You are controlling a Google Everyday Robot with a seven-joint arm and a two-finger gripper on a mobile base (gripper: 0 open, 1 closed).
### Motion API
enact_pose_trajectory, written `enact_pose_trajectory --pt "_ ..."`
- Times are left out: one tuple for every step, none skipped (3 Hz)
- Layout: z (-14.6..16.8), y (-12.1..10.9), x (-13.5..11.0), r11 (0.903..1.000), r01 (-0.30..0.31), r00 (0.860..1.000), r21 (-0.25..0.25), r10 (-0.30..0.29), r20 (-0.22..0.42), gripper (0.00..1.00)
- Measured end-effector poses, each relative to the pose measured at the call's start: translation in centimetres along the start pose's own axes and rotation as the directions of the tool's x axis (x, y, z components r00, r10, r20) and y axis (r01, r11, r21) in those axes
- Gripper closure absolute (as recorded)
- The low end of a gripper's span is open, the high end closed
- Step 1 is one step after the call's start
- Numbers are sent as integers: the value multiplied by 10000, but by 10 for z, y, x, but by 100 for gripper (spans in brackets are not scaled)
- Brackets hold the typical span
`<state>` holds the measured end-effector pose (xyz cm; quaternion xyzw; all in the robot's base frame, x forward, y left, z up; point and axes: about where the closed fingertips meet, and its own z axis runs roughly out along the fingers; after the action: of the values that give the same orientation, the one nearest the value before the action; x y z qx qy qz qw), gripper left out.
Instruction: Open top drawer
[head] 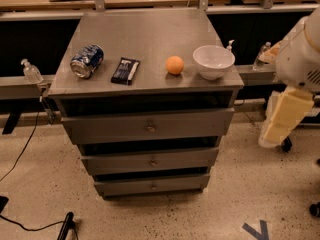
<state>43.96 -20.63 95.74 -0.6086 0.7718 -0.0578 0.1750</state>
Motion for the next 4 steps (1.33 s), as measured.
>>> enact_pose_trajectory --pt "7 27 -20 9900 338 9977 1369 -255 -621 0" --pt "42 41 -39 9861 782 9956 1463 -698 -621 0" --pt "41 40 -35 9865 738 9959 1463 -654 -618 0" --pt "83 43 -47 9904 1078 9932 860 -1112 350 0"
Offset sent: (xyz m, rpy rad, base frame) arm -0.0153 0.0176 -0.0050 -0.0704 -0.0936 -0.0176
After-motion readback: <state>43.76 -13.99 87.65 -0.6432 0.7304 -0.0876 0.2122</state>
